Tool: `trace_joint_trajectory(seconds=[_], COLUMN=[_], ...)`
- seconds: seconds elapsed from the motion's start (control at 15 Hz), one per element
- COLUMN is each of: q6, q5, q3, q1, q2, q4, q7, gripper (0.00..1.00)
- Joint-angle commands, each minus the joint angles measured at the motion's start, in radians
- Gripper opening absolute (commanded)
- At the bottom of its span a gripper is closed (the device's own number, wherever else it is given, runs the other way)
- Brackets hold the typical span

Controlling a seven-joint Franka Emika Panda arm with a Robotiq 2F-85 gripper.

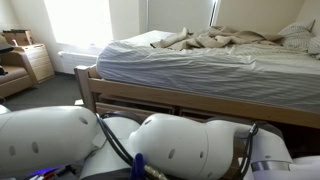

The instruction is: Open the topmost drawers fully

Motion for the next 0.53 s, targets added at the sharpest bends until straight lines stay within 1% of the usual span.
trace_joint_trajectory(seconds=[0.0,0.07,0.13,0.33,0.47], q6=[-0.001,-0.026,0.001,0.042,0.048], q5=[0.000,-0.009,-0.013,-0.032,-0.059], q3=[0.001,-0.005,-0.012,-0.005,-0.022], q1=[0.000,-0.006,0.000,0.008,0.011], q2=[0.002,0.014,0.021,0.021,0.019], q4=[0.003,0.033,0.044,0.071,0.104], q7=[-0.001,0.006,0.009,-0.117,-0.172], gripper=[1.00,1.00,1.00,1.00,1.00])
